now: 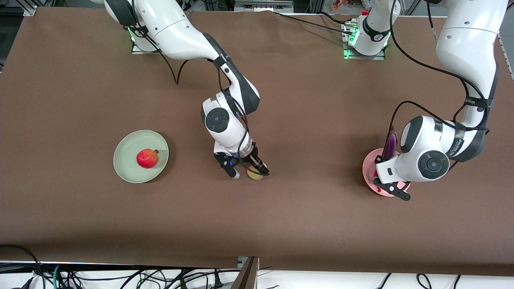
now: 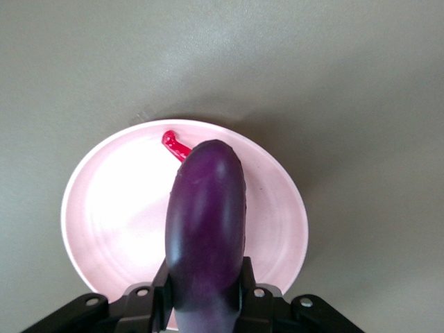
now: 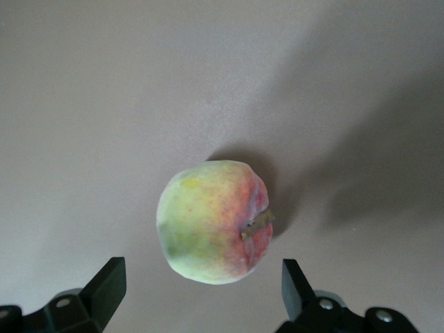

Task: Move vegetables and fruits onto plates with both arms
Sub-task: 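Release the eggplant on the pink plate while the right gripper grasps the apple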

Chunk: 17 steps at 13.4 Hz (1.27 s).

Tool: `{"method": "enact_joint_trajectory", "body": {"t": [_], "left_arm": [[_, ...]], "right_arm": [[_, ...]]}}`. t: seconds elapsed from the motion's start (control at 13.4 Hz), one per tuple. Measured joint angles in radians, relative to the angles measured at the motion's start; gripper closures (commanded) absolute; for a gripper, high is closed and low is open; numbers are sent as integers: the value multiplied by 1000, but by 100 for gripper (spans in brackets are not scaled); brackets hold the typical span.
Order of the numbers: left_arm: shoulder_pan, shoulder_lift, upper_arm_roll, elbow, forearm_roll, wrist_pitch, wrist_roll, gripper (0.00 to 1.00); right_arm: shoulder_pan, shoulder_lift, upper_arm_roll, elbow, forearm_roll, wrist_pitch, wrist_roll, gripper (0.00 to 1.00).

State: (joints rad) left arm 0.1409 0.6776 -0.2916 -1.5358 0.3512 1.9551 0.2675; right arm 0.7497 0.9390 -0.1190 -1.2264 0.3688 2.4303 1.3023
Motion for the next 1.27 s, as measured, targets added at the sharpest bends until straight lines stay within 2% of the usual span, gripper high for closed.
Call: {"method": "enact_joint_trajectory", "body": {"t": [0.15,0.22,0.3,0.37,0.6,0.82,1.05,1.27], "left_arm": [[1,5,2,0,65,2,21,85],[4,10,3,0,80,3,30,62],[5,14,4,1,82,5,44,1],[5,16,4,1,82,8,58,0],[5,20,4,17,82,26,75,0],[5,22,2,27,82,26,79,0],[6,21,-5,36,58,27,75,0],[6,-32,-14,74,-64,-49,43,0]], "right_arm": [[3,14,0,0,-40,1,0,2],[3,22,0,0,-56,4,0,7],[4,29,0,1,-63,15,0,21],[4,31,0,4,-66,26,-1,38],[5,30,-1,22,-76,27,-11,99],[3,26,-9,28,-84,-13,-38,100],[-54,-26,-26,40,-84,-201,-162,100],[-169,-121,-35,38,-84,-458,-403,100]]}}
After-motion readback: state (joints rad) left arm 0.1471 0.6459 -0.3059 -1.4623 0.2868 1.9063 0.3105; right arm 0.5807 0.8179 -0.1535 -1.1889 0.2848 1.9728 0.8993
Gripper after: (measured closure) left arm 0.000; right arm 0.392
